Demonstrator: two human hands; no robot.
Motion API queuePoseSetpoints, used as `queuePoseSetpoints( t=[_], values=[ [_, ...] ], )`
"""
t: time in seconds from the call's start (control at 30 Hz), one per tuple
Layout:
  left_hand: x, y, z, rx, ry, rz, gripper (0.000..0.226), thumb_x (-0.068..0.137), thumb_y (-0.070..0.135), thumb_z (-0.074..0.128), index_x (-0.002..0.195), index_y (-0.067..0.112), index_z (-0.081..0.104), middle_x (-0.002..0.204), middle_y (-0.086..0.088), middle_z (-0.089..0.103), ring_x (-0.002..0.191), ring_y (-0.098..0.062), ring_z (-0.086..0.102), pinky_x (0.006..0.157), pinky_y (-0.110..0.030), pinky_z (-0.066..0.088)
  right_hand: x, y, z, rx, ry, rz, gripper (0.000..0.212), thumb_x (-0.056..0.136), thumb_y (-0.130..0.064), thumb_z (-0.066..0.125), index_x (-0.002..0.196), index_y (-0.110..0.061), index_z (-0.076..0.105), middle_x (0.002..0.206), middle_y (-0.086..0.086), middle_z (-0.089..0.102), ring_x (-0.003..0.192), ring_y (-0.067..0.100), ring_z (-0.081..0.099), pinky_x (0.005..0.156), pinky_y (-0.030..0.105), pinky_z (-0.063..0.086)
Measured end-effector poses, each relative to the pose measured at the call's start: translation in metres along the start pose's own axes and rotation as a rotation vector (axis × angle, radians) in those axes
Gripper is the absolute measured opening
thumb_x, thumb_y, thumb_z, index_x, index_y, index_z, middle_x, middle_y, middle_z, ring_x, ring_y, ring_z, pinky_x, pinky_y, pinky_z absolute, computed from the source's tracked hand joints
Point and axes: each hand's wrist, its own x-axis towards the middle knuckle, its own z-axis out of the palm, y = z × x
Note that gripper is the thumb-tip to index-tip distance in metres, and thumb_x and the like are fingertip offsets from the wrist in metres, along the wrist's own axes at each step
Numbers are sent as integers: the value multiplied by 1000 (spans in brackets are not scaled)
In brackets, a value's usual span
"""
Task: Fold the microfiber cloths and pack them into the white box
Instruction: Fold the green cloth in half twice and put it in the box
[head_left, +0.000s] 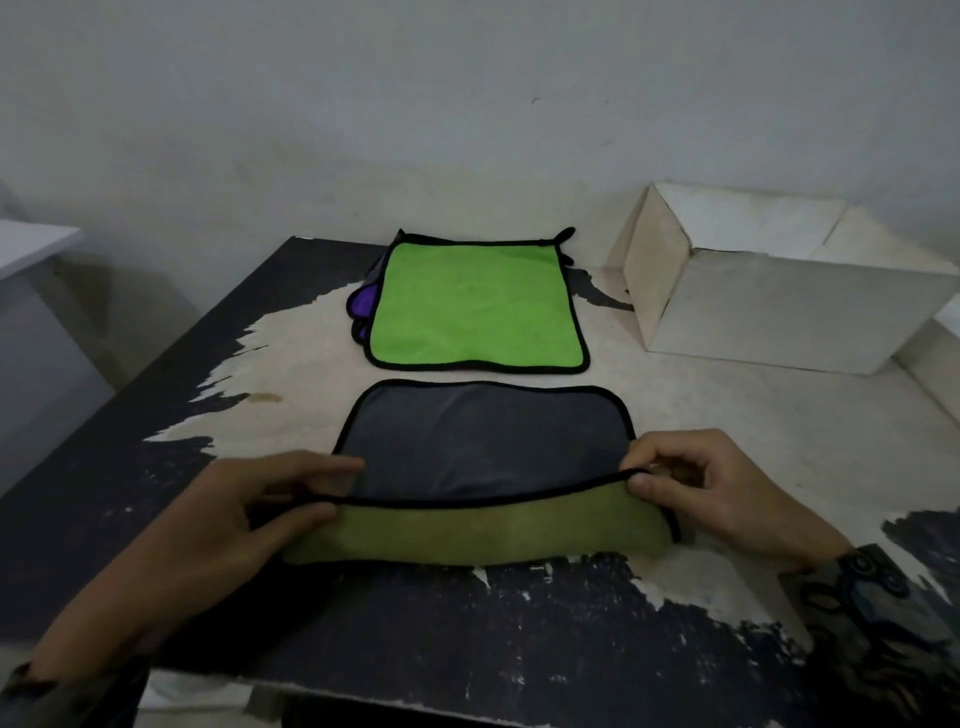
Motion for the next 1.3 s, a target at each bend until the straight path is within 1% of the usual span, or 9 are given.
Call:
queuePoseSetpoints(
  t=[0.17,0.3,0.4,0.53,0.67,0.83,1.03,1.17,1.3],
  values=[
    [38,2,-3,86,98,19,36,79,18,74,113,28,71,92,20,72,88,3,69,83,-13,53,9,2,3,68,169,62,17,86,-20,65,92,-6,73,90,15,72,82,19,71,74,24,57],
    [70,-1,-7,91,120,6,33,77,27,76,109,28,71,83,13,75,84,3,69,84,-11,52,16,6,-1,-7,262,87,13,95,-12,60,95,-7,72,92,11,72,82,14,71,73,21,56],
    [92,-7,-10,66,91,-64,28,82,22,76,108,30,71,88,16,75,87,3,68,81,-19,53,24,11,-5,-26,303,132,17,100,-9,54,96,-8,71,89,4,74,78,9,70,68,19,54],
    [116,-19,-8,-169,62,-204,27,85,14,74,109,26,73,100,5,76,96,-8,70,87,-31,57,39,20,-8,-133,393,169,18,100,-13,55,93,-12,72,89,1,73,81,11,68,74,25,53],
    [135,-28,4,-207,96,-258,22,85,13,74,107,20,73,105,1,73,99,-14,68,89,-35,56,55,33,-11,-241,467,198,17,98,-19,59,88,-17,72,84,0,73,83,19,68,78,37,52],
    [146,-41,20,-28,101,-218,21,86,14,74,106,17,73,104,2,71,93,2,61,79,-16,46,71,44,-9,-314,523,250,15,96,-19,61,86,-18,72,84,-4,72,84,16,67,71,26,49],
    [147,-54,29,220,151,-135,21,84,14,74,105,19,72,99,2,70,93,-15,64,86,-28,48,82,51,-5,-582,515,234,9,94,-23,63,94,-20,71,91,-6,62,82,13,60,78,34,51],
    [142,-67,34,375,94,36,21,89,21,70,109,19,70,102,-2,60,95,-18,57,85,-33,50,82,60,-4,-691,461,226,19,93,-26,63,110,-19,69,100,-7,48,91,14,56,78,30,46],
    [140,-69,35,482,59,63,25,90,40,56,101,19,65,97,-3,55,88,-21,47,76,-36,44,82,60,-3,-662,441,157,6,91,-18,65,97,-19,68,96,-3,54,96,19,54,84,36,48]
  ],
)
